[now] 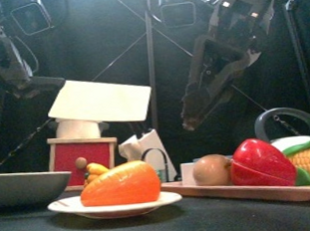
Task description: Put cleaver in holder
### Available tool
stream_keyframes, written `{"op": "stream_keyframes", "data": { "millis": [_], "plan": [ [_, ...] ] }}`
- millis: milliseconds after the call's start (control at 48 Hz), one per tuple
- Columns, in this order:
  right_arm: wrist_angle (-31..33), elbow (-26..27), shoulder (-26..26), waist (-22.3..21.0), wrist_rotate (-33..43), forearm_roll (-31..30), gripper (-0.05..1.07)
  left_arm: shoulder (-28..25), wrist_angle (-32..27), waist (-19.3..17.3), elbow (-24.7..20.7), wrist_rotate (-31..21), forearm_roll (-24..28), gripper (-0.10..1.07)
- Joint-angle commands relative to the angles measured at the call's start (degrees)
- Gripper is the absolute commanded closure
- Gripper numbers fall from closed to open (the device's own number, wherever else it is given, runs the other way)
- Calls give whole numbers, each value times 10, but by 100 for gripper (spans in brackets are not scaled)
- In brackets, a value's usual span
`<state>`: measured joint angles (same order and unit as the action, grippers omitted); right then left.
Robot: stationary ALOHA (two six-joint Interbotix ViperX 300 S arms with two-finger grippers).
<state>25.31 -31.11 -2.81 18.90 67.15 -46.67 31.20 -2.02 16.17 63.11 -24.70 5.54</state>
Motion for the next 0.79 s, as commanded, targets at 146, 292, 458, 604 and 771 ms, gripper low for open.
{"op": "stream_keyframes", "data": {
  "millis": [146, 292, 458, 604, 771],
  "plan": [
    [-4, -15, 80, -45, 5, -25, 14, 3, 27, -18, -11, 0, -2, 83],
    [-5, -20, 105, -92, 4, -57, 14, 3, 25, -40, -26, 2, -2, 83],
    [-8, -18, 123, -129, 5, -82, 14, 3, -24, -53, -56, 0, -4, 83],
    [-13, -25, 135, -155, 6, -91, 14, 3, -120, -65, -98, -2, -16, 83],
    [-39, -35, 138, -199, 6, -93, 14, 3, -250, -101, -149, -6, -40, 83]
  ]
}}
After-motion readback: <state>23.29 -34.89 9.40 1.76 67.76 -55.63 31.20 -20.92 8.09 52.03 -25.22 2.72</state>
